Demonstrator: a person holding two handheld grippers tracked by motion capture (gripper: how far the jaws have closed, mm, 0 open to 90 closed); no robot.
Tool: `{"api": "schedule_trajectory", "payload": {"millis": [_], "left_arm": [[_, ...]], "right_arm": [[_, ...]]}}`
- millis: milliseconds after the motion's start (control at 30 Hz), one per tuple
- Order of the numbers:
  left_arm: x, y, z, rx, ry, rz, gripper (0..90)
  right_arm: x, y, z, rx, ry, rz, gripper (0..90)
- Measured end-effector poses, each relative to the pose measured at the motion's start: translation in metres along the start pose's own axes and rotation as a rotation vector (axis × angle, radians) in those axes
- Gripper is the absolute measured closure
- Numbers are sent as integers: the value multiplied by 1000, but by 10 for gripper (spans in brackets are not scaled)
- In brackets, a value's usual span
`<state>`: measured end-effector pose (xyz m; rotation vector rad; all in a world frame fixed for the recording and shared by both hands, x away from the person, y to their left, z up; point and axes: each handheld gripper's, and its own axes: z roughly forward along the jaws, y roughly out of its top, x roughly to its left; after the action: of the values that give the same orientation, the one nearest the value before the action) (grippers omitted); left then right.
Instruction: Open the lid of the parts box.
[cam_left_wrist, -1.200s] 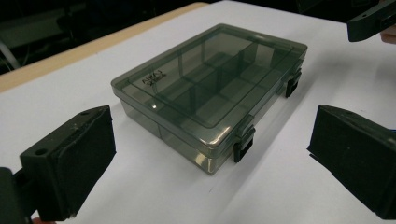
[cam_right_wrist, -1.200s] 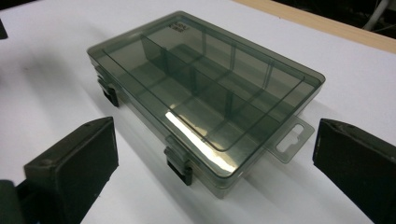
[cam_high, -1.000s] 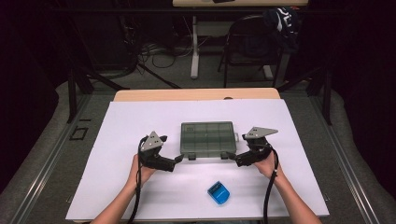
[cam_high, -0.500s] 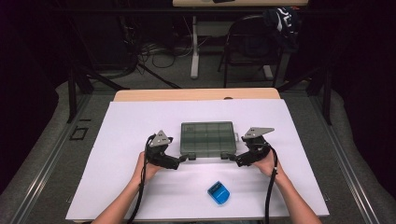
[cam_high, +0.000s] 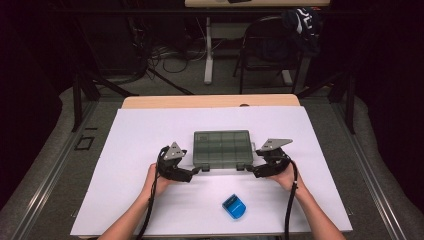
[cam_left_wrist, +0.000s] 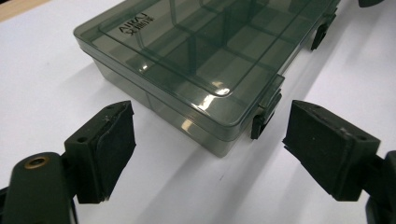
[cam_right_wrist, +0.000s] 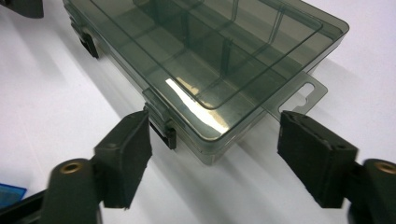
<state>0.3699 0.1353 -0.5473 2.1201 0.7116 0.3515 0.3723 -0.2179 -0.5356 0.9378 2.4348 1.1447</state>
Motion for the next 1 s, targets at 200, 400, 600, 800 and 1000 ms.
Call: {"api": "schedule_trajectory", "payload": {"millis": [200, 400, 600, 800, 1000], "left_arm": [[-2, 0, 1, 11, 8, 38, 257], [-7, -2, 3, 23, 16, 77, 354], [-9, -3, 2, 17, 27, 82, 414], [-8, -3, 1, 11, 34, 73, 461], [-6, -3, 2, 11, 34, 76, 499]], "right_arm": [[1, 0, 0, -2, -7, -13, 327], [0, -3, 3, 39, -10, -4, 393], [1, -2, 2, 34, -23, -7, 431], [2, -2, 2, 25, -19, -14, 465], [2, -2, 3, 48, -12, -23, 493]]}}
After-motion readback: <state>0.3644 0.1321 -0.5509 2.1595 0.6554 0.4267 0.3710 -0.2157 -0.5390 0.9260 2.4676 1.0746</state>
